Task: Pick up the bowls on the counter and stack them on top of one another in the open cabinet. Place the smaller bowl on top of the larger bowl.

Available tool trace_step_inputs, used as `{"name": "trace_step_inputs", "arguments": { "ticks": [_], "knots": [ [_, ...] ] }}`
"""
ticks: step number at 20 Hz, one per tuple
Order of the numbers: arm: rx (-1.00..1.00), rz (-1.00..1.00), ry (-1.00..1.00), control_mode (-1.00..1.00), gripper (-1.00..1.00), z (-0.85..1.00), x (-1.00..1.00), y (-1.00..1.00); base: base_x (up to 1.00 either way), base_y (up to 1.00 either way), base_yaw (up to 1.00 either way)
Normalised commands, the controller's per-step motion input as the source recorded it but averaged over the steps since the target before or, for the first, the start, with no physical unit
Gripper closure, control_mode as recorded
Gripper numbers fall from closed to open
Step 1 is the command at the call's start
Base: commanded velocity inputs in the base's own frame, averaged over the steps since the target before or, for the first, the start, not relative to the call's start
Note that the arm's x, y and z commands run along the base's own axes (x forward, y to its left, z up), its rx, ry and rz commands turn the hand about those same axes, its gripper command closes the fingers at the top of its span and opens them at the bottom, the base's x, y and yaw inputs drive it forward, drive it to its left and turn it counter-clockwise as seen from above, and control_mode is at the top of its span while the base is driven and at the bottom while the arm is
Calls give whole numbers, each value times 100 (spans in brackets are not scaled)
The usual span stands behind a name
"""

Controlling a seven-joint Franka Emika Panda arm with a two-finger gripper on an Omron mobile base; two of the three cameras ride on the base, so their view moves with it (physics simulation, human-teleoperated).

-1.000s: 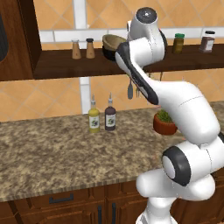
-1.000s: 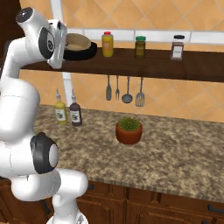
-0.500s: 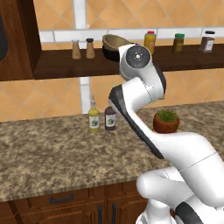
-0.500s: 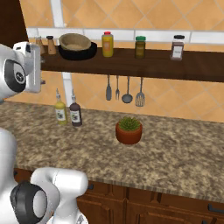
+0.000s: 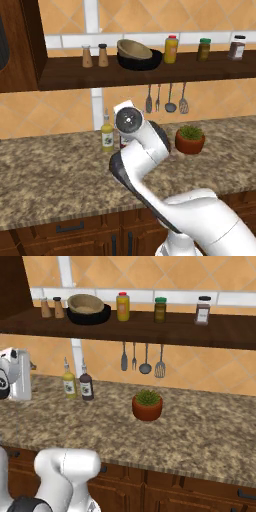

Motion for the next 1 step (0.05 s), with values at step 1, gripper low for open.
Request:
{"name": "trace_step_inputs", "arguments": {
  "ticks": [1],
  "knots": [
    [-3,0,15,-100,-100,-87,0,5,0,0,0]
  ]
}}
